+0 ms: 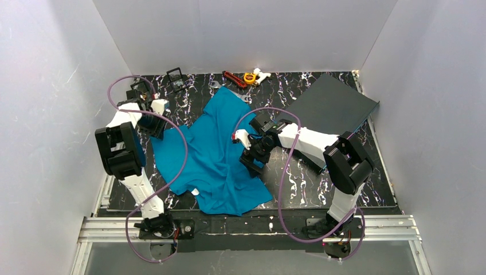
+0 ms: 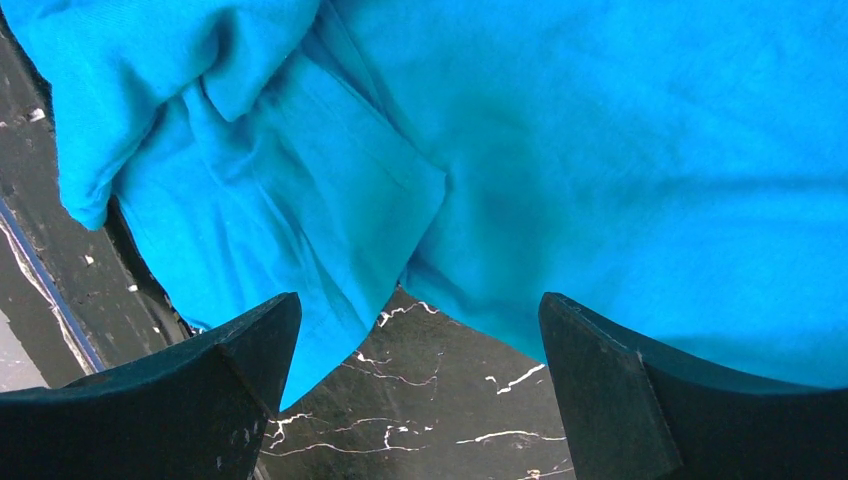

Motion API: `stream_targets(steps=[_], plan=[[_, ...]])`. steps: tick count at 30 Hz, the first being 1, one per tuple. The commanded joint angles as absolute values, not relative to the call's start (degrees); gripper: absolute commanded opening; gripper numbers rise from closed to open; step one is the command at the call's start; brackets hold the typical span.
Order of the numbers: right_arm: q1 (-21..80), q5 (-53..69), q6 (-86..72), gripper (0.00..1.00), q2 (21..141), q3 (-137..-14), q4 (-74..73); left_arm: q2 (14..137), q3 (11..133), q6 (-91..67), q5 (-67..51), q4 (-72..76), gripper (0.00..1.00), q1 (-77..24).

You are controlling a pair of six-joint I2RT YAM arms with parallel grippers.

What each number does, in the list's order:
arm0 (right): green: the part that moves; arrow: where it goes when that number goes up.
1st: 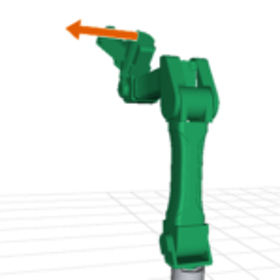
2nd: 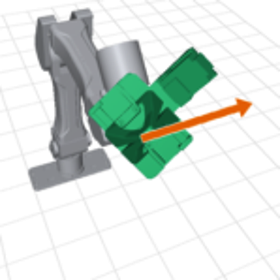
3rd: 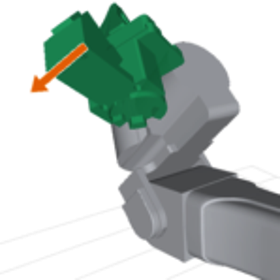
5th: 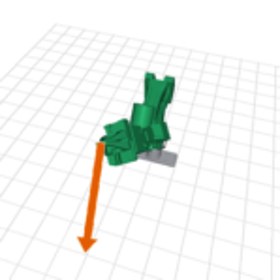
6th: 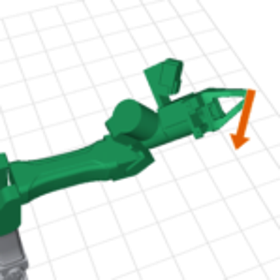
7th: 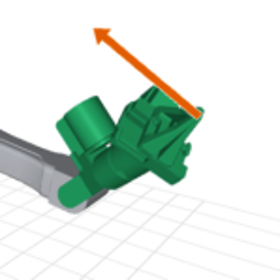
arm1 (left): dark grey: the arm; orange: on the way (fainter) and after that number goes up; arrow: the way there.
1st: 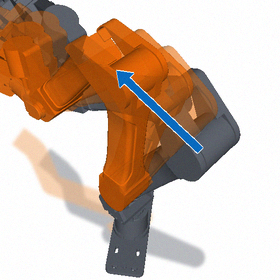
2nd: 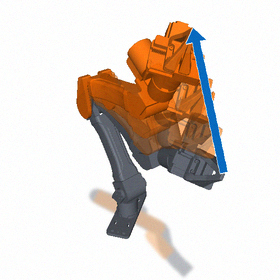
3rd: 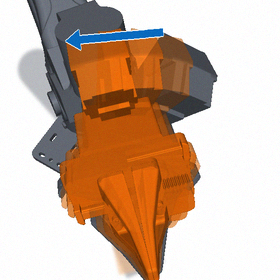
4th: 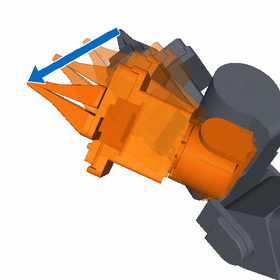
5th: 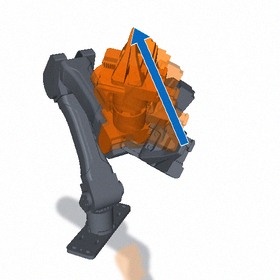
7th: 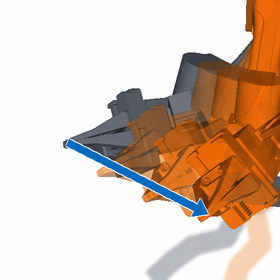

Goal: Remove the brooch from the garment

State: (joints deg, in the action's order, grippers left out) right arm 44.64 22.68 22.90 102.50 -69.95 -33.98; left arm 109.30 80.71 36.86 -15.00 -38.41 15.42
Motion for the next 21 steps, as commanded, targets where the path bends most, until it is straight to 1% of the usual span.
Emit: stream_targets(steps=[1,6,9,10,14,15,21], plan=[[44.6,23.1,23.8,0.98,103.6,-72.0,-35.5,110.5,79.6,39.8,-12.3,-36.3,0.44,14.8],[43.3,22.9,23.7,0.99,103.5,-72.7,-35.9,110.9,75.0,43.5,-7.2,-31.6,0.40,14.5],[42.0,22.9,23.6,0.98,103.7,-73.4,-36.4,112.4,74.9,44.6,-4.1,-30.4,0.40,14.5],[41.5,22.8,23.6,0.98,103.8,-73.5,-36.5,113.2,75.3,44.6,-3.1,-30.4,0.38,14.6],[40.6,22.9,24.0,0.98,104.2,-73.7,-37.1,117.4,79.2,43.7,1.6,-30.0,0.26,15.5],[40.5,22.9,24.1,0.98,104.4,-73.7,-37.3,118.6,80.9,43.3,2.4,-30.2,0.25,15.9],[40.0,22.8,24.3,0.98,104.4,-73.6,-37.5,124.0,89.0,42.9,6.9,-30.1,0.25,17.7]])
